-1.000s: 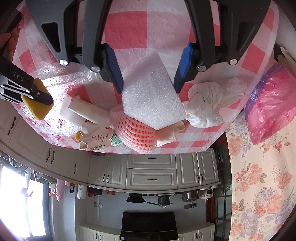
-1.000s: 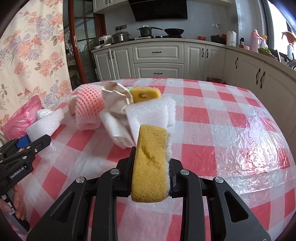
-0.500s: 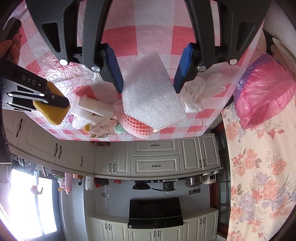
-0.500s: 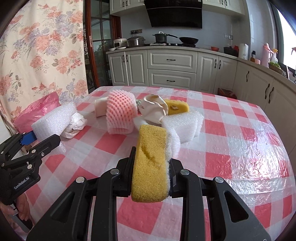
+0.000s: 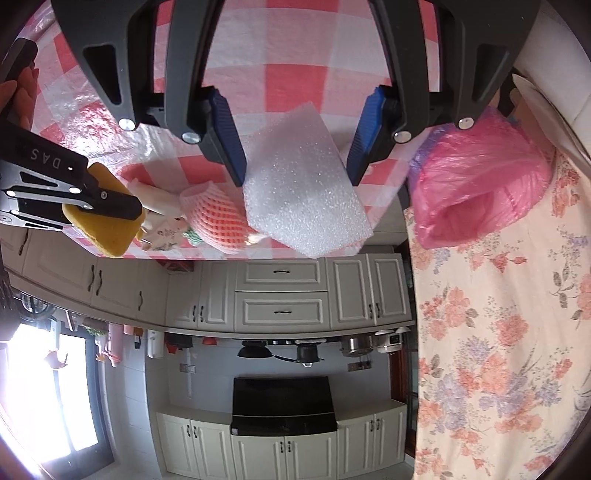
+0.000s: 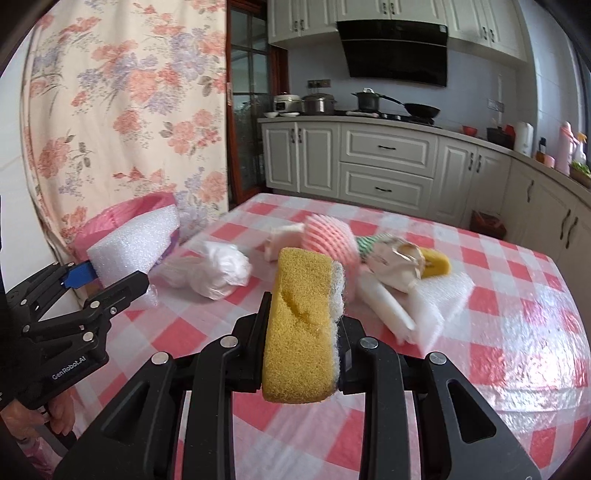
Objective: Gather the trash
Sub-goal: 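Carry the foam block and yellow sponge toward the pink bin, then open both grippers over the pink bin to drop the foam and sponge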
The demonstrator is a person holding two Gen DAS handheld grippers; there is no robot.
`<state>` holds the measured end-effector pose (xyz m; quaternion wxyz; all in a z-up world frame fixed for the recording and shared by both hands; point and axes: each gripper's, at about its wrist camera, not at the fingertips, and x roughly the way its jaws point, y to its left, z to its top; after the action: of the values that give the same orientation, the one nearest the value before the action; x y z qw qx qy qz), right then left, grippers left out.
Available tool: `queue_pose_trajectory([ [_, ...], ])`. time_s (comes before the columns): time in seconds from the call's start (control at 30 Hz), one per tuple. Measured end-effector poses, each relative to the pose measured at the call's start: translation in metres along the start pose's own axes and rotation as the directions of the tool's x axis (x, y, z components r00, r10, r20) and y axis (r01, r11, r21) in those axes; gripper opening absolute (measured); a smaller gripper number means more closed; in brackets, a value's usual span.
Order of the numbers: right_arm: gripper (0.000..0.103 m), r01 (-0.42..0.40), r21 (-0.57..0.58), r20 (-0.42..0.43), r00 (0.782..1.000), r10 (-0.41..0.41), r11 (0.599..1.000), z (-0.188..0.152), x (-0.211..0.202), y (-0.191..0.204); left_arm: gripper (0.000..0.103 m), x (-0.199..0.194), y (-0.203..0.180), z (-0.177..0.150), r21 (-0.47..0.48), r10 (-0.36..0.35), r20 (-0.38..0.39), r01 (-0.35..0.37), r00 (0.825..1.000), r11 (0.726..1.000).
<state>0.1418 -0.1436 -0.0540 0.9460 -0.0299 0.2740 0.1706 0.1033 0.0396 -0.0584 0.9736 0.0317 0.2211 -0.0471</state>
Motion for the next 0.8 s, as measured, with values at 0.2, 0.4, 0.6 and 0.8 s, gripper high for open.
queue_pose_trajectory([
  [0.2,0.028,-0.075,-0.05,0.01,0.997,0.076,0.996,0.018,0.013,0.033,0.054,-0.009,0.035,0.009,-0.021,0.055,0.022,-0.055,0.998,0.998],
  [0.4,0.028,-0.159,-0.096,0.007,0.987,0.16,0.983,0.041,0.037,0.07,0.054,-0.012,0.083,0.019,-0.056,0.123,0.032,-0.121,0.992,0.991],
  [0.6,0.028,-0.254,-0.157,0.009,0.966,0.259,0.954,0.075,0.068,0.116,0.054,-0.009,0.133,0.036,-0.056,0.175,0.031,-0.173,0.984,0.983],
  [0.8,0.028,-0.329,-0.179,0.008,0.942,0.336,0.927,0.114,0.105,0.156,0.055,0.003,0.19,0.056,-0.065,0.226,0.036,-0.224,0.973,0.973],
])
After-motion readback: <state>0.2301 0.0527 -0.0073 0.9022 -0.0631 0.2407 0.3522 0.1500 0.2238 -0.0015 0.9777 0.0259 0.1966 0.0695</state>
